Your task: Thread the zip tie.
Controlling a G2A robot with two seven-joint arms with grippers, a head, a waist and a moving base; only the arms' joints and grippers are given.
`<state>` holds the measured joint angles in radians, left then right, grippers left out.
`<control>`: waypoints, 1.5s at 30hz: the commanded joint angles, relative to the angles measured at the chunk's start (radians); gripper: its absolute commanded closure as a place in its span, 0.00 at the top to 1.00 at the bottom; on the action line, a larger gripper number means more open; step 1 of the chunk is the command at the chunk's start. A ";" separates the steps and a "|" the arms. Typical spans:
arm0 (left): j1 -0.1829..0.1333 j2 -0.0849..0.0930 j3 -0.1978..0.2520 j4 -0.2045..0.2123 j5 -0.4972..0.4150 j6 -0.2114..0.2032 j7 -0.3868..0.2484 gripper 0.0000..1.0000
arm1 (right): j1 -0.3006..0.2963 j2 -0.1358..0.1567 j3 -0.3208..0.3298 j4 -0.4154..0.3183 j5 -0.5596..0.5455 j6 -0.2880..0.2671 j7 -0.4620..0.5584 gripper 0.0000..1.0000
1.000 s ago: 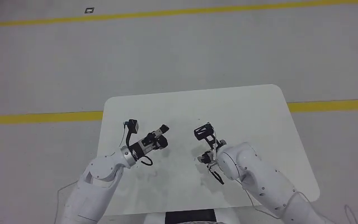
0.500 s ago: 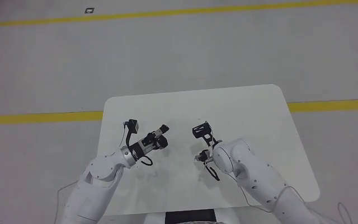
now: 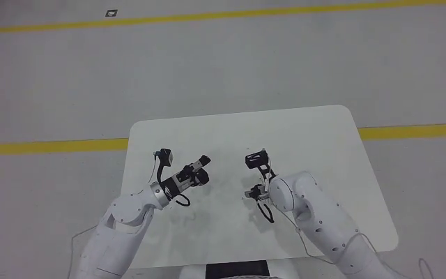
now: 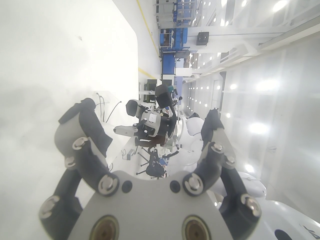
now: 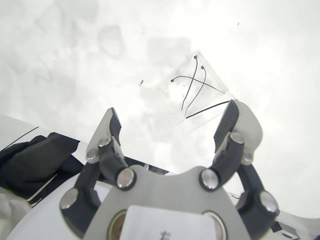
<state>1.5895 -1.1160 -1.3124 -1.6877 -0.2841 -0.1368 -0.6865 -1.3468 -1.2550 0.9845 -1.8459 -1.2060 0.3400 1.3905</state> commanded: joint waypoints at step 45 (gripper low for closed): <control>0.000 0.000 0.000 0.000 0.000 0.000 0.000 1.00 | -0.051 -0.058 0.020 0.012 -0.134 -0.025 -0.038 0.16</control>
<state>1.5895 -1.1160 -1.3124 -1.6877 -0.2841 -0.1368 -0.6865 -1.4009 -1.3122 1.0002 -1.8497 -1.3527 0.3128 1.3619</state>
